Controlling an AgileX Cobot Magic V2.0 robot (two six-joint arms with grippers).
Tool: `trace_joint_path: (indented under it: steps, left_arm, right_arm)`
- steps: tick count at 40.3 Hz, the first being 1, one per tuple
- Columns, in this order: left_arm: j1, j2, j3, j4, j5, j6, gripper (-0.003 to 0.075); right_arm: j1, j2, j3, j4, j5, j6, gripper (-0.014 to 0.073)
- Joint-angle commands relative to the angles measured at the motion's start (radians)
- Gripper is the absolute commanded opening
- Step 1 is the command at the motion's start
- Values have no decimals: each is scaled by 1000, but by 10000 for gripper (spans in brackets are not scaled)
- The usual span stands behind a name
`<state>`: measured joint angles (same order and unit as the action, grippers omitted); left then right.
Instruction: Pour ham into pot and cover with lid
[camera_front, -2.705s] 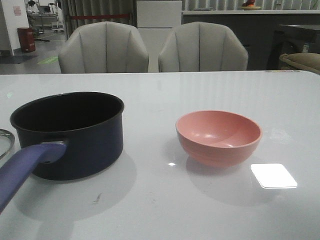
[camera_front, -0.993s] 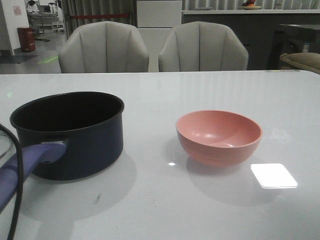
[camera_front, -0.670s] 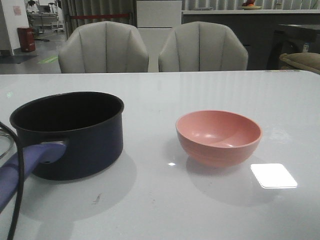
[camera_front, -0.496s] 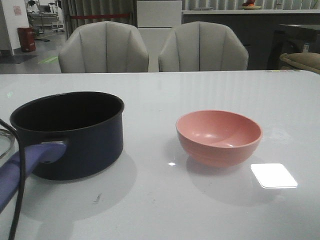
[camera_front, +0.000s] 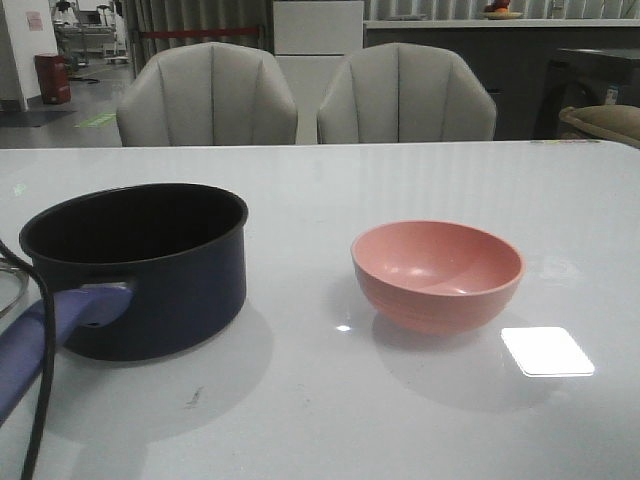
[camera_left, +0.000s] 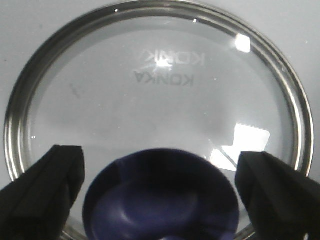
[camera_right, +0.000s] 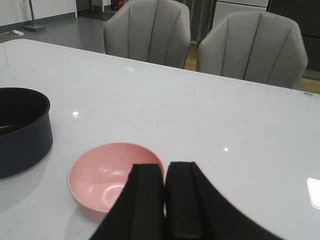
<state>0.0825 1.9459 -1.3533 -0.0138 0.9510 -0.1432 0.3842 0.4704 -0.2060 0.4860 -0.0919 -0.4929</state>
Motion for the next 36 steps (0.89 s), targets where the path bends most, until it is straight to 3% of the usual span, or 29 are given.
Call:
trace_joint_path:
  steps: [1,8,13,36]
  left_arm:
    - [1,-50,-29,1,-16,-1,558]
    - [1,-50,-29,6,-10,-1,344]
    - [1,-50,-29,7,1,1,265]
    - [-5,-190,-164,-7,61,6,258]
  right_arm:
    - [1,0,-27,3,-68,-6,160]
    - [1,0,-27,3,-68,-6,160]
    - [1,0,-27,3,-68,-6,160]
    - [1,0,-27,3,-68,-6,160]
